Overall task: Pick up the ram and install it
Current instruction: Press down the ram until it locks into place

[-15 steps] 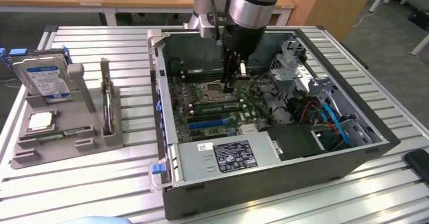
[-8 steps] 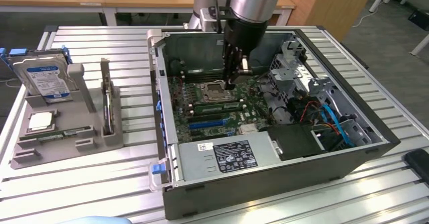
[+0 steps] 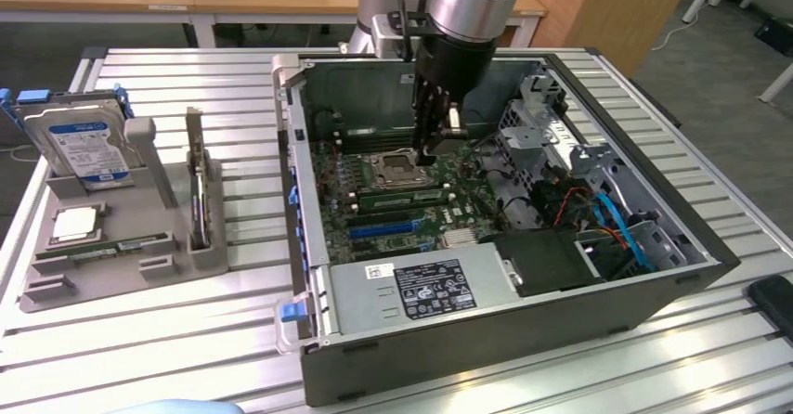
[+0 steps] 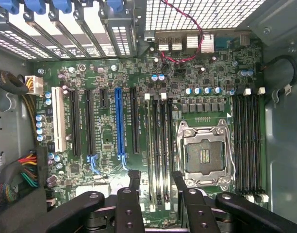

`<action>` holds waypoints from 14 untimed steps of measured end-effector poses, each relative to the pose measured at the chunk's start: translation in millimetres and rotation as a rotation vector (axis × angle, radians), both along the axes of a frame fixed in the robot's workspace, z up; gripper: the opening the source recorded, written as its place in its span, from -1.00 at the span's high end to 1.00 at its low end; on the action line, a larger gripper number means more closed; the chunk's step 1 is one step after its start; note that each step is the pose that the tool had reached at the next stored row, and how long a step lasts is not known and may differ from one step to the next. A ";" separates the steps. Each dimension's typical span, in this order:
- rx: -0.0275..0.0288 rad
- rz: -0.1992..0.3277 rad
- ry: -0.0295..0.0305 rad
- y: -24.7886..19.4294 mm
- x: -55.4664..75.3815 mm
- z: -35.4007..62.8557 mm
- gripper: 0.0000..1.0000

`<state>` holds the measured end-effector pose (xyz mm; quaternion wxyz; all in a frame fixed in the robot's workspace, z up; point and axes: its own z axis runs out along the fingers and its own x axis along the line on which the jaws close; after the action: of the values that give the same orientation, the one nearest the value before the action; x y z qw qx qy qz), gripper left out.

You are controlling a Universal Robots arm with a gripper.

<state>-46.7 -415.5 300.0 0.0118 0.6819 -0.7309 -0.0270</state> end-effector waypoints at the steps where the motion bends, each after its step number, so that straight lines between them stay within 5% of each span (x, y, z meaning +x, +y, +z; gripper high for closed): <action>1: 0.0000 0.000 0.0000 0.0 0.1 0.0 0.23; 4: 0.0000 0.000 0.0000 0.0 0.4 0.0 0.26; 9: 0.0001 0.000 0.0000 0.0 1.0 0.0 0.74; 14: 0.0003 0.001 0.0000 0.0 3.4 0.0 0.80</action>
<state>-43.3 -415.5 300.0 0.0117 0.6823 -0.7305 -0.0270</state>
